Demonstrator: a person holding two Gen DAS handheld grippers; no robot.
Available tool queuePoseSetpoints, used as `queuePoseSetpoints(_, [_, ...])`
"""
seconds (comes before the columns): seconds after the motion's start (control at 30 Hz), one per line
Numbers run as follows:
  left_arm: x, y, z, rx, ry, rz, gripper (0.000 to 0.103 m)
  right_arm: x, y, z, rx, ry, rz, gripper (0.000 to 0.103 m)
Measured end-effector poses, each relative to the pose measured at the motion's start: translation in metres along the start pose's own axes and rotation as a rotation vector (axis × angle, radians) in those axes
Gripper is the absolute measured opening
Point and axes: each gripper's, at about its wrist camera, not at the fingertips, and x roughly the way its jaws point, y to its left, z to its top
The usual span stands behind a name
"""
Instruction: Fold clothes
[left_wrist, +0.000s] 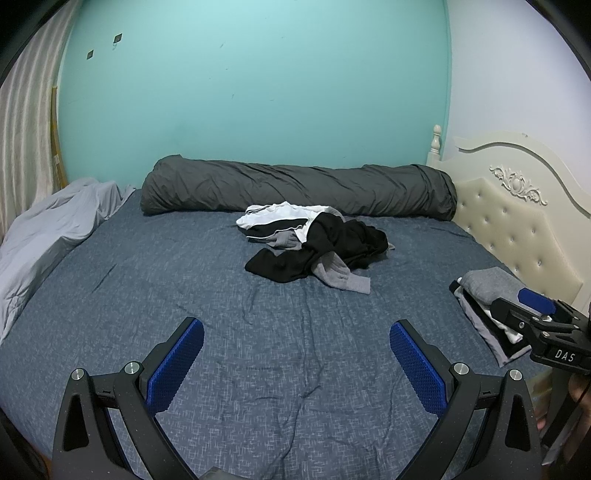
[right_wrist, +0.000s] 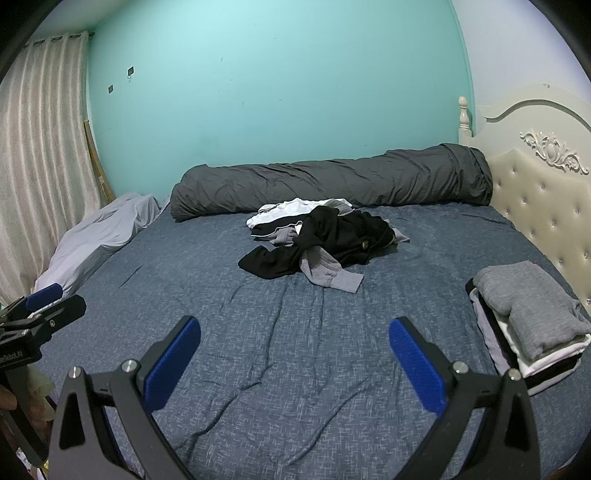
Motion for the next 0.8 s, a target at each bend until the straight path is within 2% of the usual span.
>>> queuePoseSetpoints(0.47, [0.006,0.001,0.0,-0.003,0.001,0.005,0.103,0.005,-0.001,0.001,-0.003,0.008,-0.004,0.102])
queuePoseSetpoints(0.8, [0.05,0.018,0.006,-0.042,0.03,0.012,0.103,0.053,0.001,0.005,-0.03,0.052,-0.014,0.102])
